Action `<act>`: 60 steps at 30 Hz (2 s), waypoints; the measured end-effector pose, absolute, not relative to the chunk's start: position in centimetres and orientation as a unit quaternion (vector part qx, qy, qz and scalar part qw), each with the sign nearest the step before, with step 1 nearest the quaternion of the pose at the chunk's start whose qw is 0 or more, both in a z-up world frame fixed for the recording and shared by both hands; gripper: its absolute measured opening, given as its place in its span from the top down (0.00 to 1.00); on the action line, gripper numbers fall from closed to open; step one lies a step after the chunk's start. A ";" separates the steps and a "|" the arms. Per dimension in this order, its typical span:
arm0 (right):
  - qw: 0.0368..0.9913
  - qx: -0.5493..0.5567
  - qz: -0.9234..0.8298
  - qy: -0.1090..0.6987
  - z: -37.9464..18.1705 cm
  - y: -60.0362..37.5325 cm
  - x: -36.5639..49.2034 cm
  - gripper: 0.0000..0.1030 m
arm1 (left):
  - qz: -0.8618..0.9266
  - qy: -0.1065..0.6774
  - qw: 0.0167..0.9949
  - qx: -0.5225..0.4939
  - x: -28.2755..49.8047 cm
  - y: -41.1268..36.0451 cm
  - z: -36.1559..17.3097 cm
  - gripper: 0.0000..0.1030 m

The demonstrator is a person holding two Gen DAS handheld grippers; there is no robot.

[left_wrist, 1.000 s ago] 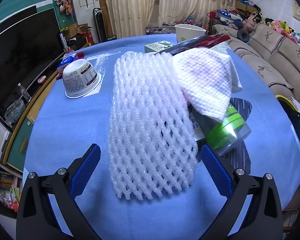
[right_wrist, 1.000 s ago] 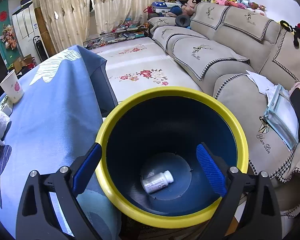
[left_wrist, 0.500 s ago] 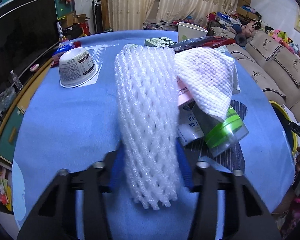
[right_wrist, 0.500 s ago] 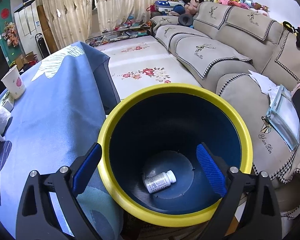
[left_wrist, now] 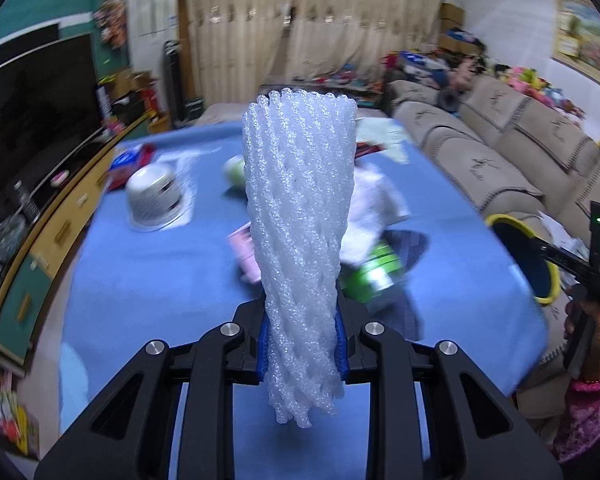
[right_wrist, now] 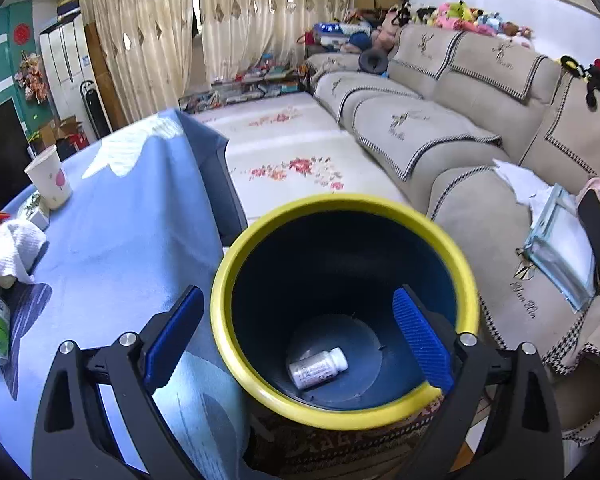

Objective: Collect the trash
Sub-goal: 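Grasp the white foam fruit net with the left gripper, then carry the foam net into the yellow bin and open the left gripper, then grasp the red snack wrapper with the right gripper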

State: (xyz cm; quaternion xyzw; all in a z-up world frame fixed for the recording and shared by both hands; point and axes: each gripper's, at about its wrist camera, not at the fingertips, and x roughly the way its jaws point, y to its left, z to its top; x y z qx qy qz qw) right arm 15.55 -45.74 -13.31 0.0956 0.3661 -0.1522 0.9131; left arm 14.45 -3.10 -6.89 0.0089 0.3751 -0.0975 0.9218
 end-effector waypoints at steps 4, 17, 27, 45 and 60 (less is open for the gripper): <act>0.920 0.091 -0.160 0.346 -11.6 -46.7 13.4 0.10 | -0.158 0.370 0.915 0.022 15.0 -7.1 -5.5 0.76; 0.910 0.123 -0.236 0.319 -11.0 -53.9 6.6 0.09 | -0.361 0.381 0.844 0.111 18.4 -28.6 -5.3 0.75; 0.887 0.155 -0.273 0.337 -13.3 -58.0 4.0 0.09 | -0.405 0.457 0.772 0.175 22.7 -43.5 -12.8 0.69; 0.880 0.168 -0.276 0.348 -14.1 -58.8 3.8 0.09 | -0.388 0.483 0.771 0.149 26.0 -45.7 -14.6 0.20; 0.896 0.136 -0.164 0.389 -15.1 -50.9 8.8 0.09 | -0.305 0.365 0.878 0.056 18.6 -24.2 -4.3 0.07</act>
